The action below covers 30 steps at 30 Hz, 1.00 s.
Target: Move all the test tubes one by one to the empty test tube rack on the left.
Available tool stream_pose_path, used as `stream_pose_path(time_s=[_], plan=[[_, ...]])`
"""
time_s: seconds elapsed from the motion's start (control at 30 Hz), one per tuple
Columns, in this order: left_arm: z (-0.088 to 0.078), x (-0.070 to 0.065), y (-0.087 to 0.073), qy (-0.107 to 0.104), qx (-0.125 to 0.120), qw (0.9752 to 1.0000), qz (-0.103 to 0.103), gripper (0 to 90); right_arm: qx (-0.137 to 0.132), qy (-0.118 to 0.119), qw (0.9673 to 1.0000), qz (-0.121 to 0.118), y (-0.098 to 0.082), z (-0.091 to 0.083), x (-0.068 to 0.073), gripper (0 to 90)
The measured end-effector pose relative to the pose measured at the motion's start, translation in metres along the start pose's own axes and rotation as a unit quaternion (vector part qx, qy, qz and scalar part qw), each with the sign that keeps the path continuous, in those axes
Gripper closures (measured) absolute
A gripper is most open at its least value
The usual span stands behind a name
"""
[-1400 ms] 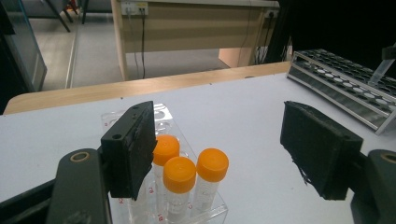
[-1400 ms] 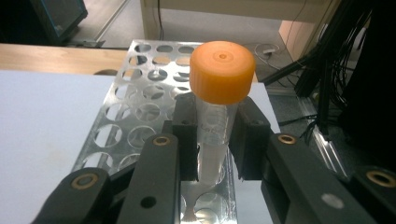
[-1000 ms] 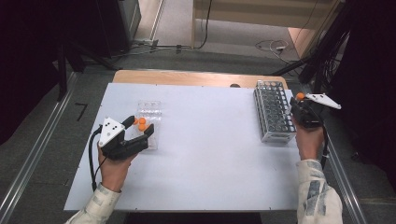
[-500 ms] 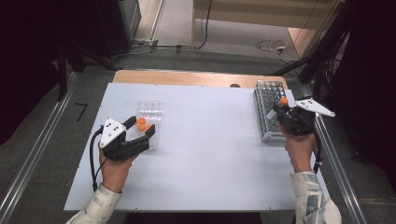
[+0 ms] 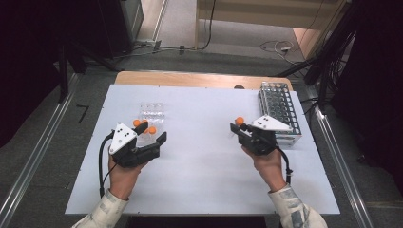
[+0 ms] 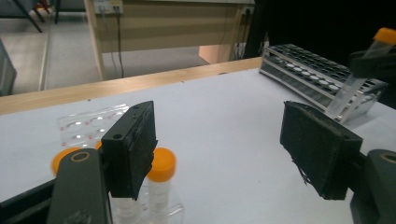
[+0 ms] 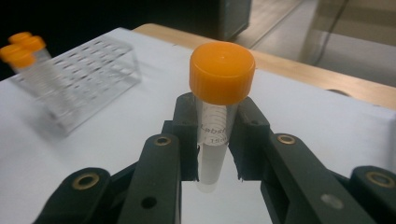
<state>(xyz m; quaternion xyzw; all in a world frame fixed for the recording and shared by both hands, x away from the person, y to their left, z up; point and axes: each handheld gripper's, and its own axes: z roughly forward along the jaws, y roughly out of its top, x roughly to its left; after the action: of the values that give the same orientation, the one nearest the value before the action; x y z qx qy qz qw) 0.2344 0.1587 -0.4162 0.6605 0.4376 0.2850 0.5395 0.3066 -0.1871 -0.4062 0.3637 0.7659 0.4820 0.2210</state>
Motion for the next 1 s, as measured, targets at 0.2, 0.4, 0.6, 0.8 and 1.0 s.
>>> stream_pose_path(time_s=[0.2, 0.4, 0.6, 0.8, 1.0], plan=[[0.003, -0.018, -0.002, -0.038, 0.006, 0.9991, 0.016, 28.1, 0.014, 0.05, 0.9984, -0.021, -0.005, 0.019, 0.037, 72.0], [0.006, -0.033, -0.004, -0.077, 0.009, 0.9966, 0.027, 31.5, 0.028, 0.089, 0.9947, -0.043, -0.01, 0.038, 0.071, 72.0], [0.008, -0.039, -0.007, -0.122, 0.012, 0.9917, 0.038, 44.6, 0.04, 0.124, 0.9895, -0.062, -0.012, 0.051, 0.097, 72.0], [0.012, -0.041, -0.012, -0.128, 0.023, 0.9902, 0.052, 54.4, 0.048, 0.145, 0.9852, -0.078, -0.015, 0.057, 0.114, 71.9], [0.015, -0.041, -0.016, -0.116, 0.031, 0.991, 0.06, 66.1, 0.049, 0.151, 0.9841, -0.08, -0.016, 0.057, 0.118, 72.0]])
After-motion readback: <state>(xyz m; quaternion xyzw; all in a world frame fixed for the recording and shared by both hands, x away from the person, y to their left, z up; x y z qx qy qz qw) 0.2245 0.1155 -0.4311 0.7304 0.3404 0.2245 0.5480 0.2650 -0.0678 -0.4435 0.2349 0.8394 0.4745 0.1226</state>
